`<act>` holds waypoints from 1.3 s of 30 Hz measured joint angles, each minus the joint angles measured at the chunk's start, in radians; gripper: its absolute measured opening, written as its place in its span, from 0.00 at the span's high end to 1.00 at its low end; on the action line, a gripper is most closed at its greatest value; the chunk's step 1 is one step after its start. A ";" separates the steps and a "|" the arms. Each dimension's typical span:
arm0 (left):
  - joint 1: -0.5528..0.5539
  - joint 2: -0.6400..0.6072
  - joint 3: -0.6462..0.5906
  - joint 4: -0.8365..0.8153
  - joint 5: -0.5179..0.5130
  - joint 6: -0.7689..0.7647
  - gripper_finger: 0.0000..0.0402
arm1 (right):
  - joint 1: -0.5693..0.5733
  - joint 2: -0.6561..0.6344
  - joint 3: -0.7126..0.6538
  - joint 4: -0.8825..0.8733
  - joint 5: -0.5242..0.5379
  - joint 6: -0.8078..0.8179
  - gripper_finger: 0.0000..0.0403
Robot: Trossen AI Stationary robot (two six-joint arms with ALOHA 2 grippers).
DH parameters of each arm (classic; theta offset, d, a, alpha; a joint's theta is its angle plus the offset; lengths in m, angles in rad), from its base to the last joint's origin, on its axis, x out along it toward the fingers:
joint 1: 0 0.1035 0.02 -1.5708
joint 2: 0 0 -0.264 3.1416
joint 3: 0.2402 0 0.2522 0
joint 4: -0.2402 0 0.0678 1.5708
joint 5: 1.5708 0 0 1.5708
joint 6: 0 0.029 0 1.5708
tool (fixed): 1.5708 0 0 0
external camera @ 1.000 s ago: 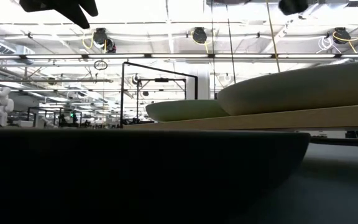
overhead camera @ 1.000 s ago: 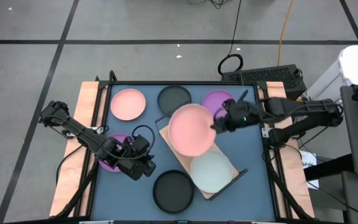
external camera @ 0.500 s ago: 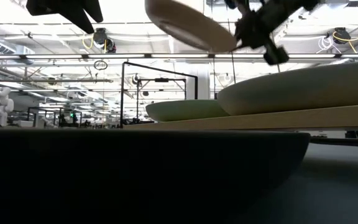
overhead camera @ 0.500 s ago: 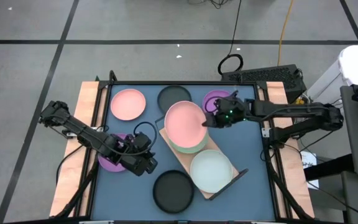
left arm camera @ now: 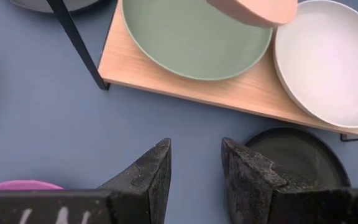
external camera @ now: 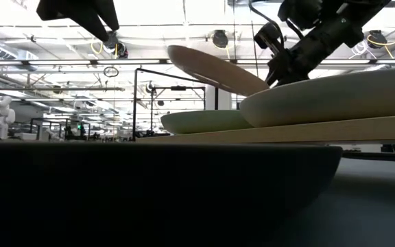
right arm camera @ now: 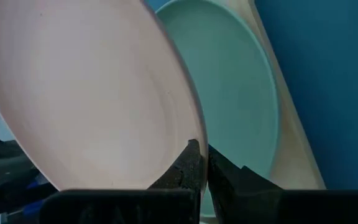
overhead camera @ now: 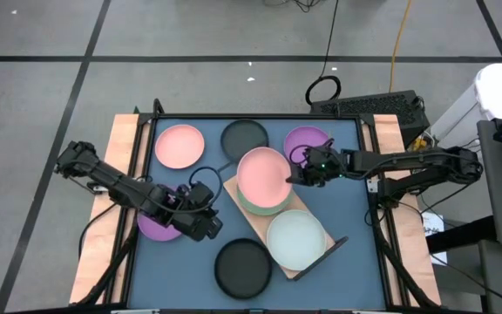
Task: Place and stack plates onto a shelf
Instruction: Stack the bottom light orange plate on top of the green plate on the shelf
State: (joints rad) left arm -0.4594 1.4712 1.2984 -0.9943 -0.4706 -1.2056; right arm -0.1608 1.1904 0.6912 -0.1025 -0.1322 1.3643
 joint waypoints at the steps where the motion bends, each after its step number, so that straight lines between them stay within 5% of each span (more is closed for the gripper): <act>1: 0.008 0.000 0.000 0.000 0.000 0.008 0.64 | 0.000 0.000 0.000 -0.004 0.000 -0.004 1.00; 11: 0.074 0.000 0.000 0.001 0.000 0.095 0.64 | 0.000 0.003 -0.001 -0.104 0.000 0.005 1.00; 39: 0.113 0.000 0.000 0.004 0.000 0.124 0.64 | 0.034 0.101 0.000 -0.038 0.053 0.064 0.96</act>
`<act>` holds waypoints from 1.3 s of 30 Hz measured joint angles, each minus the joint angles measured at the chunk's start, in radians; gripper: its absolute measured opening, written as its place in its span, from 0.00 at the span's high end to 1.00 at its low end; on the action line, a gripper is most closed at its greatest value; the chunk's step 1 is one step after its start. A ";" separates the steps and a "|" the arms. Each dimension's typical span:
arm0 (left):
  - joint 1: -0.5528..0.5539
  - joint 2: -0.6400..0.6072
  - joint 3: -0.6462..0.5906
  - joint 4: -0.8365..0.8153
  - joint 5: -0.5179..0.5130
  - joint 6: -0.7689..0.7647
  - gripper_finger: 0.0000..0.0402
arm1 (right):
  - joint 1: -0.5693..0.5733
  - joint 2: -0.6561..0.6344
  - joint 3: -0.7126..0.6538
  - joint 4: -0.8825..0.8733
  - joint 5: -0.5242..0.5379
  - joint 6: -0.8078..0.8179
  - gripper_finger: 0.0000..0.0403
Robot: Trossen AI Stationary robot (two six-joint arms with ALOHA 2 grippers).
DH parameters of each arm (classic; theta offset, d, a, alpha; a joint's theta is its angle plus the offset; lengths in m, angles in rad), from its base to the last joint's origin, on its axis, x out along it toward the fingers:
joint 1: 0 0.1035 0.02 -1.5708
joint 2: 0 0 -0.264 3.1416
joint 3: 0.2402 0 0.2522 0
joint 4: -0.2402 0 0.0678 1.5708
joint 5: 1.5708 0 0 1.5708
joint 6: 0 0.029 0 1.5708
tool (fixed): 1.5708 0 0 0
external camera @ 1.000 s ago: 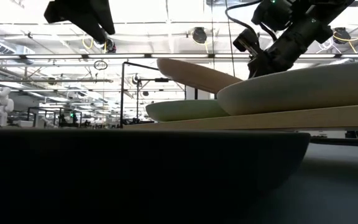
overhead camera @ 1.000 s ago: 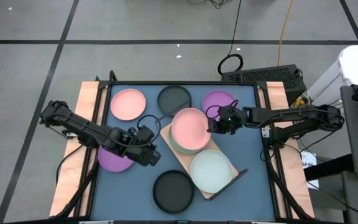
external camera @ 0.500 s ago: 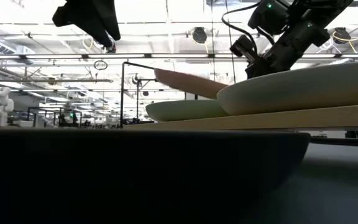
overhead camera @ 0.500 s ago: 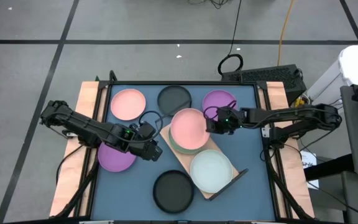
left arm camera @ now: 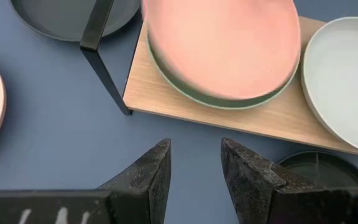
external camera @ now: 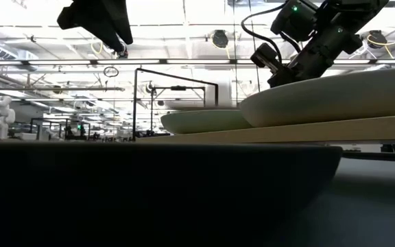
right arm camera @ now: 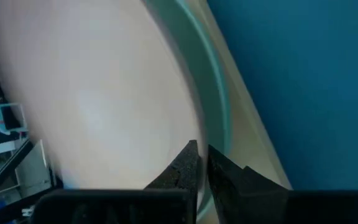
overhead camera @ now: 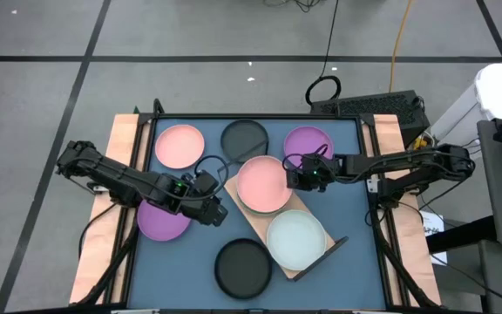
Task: Place and stack plates onto a shelf
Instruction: Stack the bottom light orange plate on top of the green plate on the shelf, then stack the left purple plate on top of the light blue plate on the shelf
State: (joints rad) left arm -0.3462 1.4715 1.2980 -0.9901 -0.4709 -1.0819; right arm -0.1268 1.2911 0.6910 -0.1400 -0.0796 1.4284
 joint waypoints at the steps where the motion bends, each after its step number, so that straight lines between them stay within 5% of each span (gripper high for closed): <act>1: 0.000 0.000 0.000 0.000 0.000 0.000 0.64 | 0.000 0.000 0.000 0.000 0.000 0.000 0.94; 12: 0.000 0.000 0.000 0.000 0.000 0.000 0.64 | 0.000 -0.008 0.000 0.002 -0.024 0.000 0.79; 26: -0.002 0.000 0.000 0.000 0.000 -0.001 0.64 | 0.003 -0.008 0.000 0.022 -0.046 -0.025 0.85; 39: -0.006 0.000 0.000 0.004 0.001 -0.021 0.64 | 0.004 -0.096 0.001 -0.059 -0.029 -0.055 0.80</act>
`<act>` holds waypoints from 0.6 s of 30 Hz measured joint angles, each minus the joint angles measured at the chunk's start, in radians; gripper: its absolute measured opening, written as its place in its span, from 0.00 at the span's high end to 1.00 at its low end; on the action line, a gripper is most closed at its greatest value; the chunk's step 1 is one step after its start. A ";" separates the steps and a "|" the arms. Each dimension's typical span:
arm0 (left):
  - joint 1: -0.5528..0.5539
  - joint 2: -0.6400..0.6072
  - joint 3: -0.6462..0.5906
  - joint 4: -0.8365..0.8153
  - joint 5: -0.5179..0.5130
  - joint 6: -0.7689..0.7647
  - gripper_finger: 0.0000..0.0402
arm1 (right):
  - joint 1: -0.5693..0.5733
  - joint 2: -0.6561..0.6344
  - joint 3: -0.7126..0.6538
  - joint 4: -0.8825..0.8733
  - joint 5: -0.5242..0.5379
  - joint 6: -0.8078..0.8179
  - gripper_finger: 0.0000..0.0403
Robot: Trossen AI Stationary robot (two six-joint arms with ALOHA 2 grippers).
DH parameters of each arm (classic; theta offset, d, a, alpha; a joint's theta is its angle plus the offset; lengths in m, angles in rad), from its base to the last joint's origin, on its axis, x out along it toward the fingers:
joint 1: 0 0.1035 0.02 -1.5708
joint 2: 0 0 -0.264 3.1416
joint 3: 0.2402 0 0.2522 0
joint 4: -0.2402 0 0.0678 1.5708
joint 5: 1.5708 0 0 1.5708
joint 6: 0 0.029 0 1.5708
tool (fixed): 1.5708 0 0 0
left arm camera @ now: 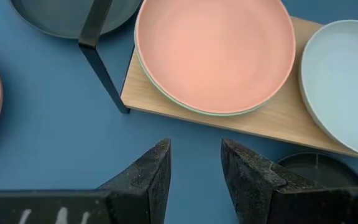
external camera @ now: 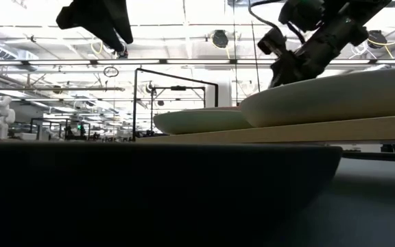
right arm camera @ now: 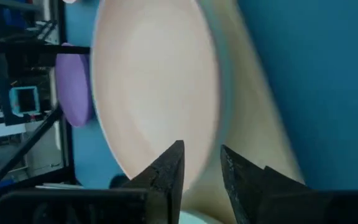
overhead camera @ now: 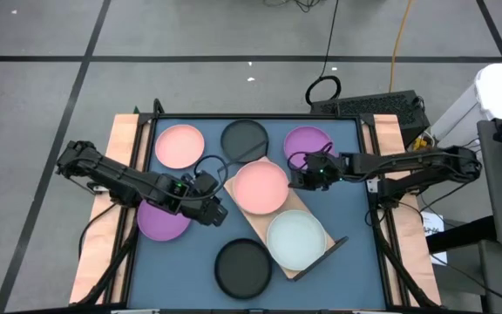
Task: Place and stack plates onto a shelf
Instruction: Stack the left purple plate on top of the light blue plate on the shelf
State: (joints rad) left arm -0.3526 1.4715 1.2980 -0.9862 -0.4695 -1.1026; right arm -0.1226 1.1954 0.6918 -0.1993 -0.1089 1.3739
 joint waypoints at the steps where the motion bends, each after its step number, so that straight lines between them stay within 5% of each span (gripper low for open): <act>1: -0.003 0.000 0.000 0.002 0.000 -0.003 0.64 | 0.000 -0.014 0.000 -0.026 0.000 -0.002 0.81; 8: -0.020 0.000 0.000 0.005 0.000 -0.004 0.64 | 0.000 -0.074 -0.001 -0.044 0.042 -0.110 0.98; 18: -0.029 0.000 0.000 0.011 0.000 0.028 0.64 | -0.018 0.011 -0.118 0.338 0.059 -0.066 1.00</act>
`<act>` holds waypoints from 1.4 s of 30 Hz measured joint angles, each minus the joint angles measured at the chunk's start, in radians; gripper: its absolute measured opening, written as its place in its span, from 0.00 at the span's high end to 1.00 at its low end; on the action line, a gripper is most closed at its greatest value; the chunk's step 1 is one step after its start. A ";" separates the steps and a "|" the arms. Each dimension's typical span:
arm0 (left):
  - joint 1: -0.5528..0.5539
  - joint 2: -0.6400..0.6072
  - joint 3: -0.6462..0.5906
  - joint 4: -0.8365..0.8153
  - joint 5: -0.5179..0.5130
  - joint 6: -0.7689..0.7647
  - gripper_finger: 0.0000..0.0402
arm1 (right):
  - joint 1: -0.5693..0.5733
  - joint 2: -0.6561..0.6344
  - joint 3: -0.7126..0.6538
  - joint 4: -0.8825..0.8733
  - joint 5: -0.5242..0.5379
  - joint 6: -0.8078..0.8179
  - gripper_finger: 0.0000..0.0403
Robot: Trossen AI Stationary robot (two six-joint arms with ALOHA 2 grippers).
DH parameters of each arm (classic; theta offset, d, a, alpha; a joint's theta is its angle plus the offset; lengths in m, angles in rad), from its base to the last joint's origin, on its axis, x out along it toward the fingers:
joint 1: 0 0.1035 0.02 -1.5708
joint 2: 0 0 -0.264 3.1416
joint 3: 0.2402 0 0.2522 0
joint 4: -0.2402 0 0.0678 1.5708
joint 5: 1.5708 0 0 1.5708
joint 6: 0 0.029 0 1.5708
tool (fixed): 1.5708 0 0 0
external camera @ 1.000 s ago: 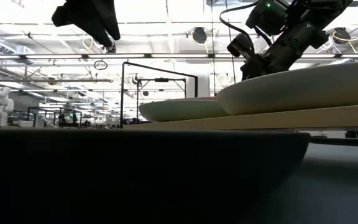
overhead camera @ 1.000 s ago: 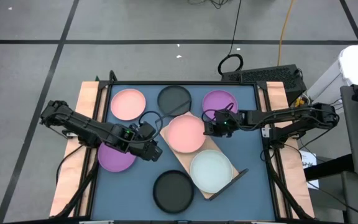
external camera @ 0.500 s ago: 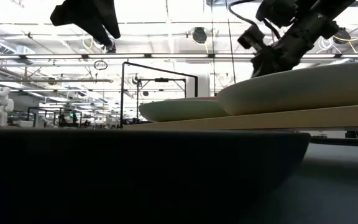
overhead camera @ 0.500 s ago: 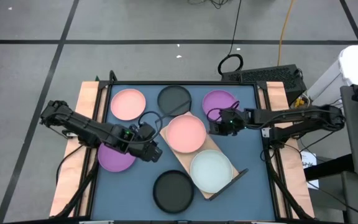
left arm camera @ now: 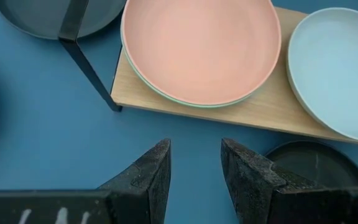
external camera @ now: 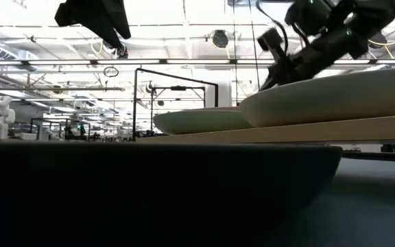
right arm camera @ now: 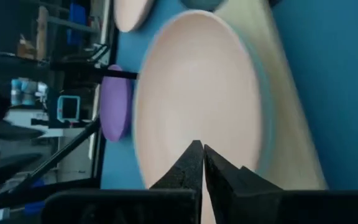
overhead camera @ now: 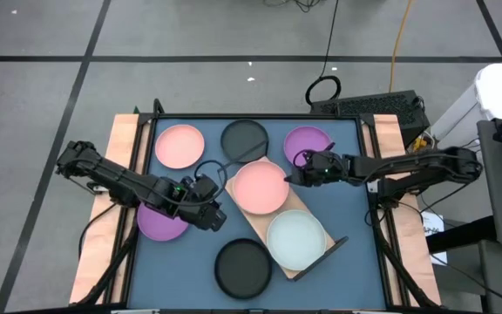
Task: Place and stack plates onto a shelf
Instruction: Stack the left purple plate on top of the light blue plate on the shelf
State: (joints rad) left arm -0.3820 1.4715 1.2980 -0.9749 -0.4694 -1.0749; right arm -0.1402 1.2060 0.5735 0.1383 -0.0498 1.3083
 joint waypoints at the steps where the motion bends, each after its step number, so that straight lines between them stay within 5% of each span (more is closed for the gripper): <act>1: 0.000 0.000 0.000 0.000 0.000 -0.003 0.64 | -0.002 0.007 -0.020 0.018 0.000 0.011 1.00; 28: -0.075 0.000 0.000 0.007 0.030 -0.205 0.64 | 0.064 -0.027 -0.125 0.355 -0.024 0.106 1.00; 42: -0.163 0.000 -0.001 -0.067 0.259 -0.284 0.64 | 0.361 -0.124 0.012 0.134 0.281 0.098 1.00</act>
State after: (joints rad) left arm -0.5454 1.4715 1.2973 -1.0419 -0.2107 -1.3590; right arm 0.2210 1.0824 0.5857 0.2722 0.2317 1.4059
